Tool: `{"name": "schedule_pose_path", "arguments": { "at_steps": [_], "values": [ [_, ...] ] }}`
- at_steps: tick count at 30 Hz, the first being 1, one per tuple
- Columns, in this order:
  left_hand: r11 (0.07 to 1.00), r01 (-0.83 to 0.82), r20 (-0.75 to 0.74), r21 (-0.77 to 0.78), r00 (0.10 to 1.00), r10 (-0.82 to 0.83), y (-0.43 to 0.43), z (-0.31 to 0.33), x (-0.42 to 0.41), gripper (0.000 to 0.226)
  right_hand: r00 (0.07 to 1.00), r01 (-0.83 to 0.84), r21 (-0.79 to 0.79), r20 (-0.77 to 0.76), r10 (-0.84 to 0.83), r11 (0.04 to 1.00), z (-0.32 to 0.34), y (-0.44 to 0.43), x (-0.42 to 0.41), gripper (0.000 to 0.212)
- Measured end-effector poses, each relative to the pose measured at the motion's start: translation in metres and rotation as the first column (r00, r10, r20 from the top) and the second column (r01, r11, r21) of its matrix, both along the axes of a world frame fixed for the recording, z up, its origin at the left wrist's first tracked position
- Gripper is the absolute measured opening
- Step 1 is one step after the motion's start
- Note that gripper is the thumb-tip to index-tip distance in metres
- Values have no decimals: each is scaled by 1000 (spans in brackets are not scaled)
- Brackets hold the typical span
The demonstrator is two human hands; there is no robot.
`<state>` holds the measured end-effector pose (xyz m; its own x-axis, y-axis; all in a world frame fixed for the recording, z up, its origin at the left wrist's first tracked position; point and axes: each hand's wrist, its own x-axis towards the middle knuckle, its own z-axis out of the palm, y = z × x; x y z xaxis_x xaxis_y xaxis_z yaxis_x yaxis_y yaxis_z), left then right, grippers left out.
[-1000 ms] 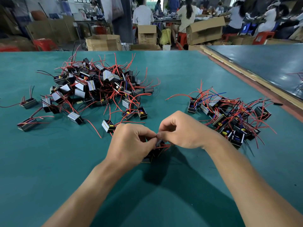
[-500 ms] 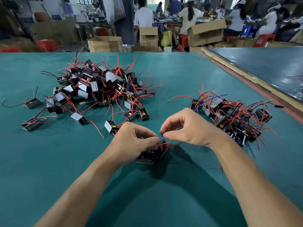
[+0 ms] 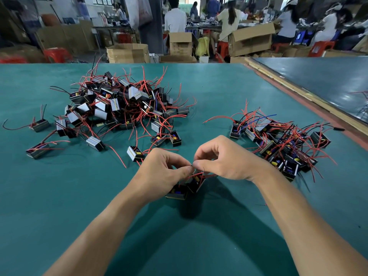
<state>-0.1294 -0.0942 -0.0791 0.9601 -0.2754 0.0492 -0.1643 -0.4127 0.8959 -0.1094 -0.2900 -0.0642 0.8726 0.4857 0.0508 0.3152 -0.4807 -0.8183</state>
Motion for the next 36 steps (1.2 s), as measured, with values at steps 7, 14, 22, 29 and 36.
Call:
{"name": "schedule_pose_path", "arguments": {
  "at_steps": [7, 14, 22, 29, 36],
  "values": [
    [1000, 1, 9, 18, 1000, -1, 0, 1, -2, 12, 1000, 27, -17, 8, -27, 999, 2, 2, -2, 14],
    [990, -33, 263, 140, 965, -5, -4, -1, -7, 14, 953, 141, -35, -266, -145, 989, 1, 9, -1, 32],
    [999, 36, 75, 22, 996, -38, -2, -3, 1, 16, 970, 52, 136, -241, -17, 989, 4, -4, -1, 18],
    [995, 94, -46, -34, 994, -96, 0, -4, 2, 12, 987, -59, 201, -137, 88, 978, -1, -10, 2, 28],
    [992, 124, -61, -17, 990, -125, 2, -2, 1, 13, 989, -73, 175, -113, 94, 982, -3, -10, 5, 12]
  ]
}}
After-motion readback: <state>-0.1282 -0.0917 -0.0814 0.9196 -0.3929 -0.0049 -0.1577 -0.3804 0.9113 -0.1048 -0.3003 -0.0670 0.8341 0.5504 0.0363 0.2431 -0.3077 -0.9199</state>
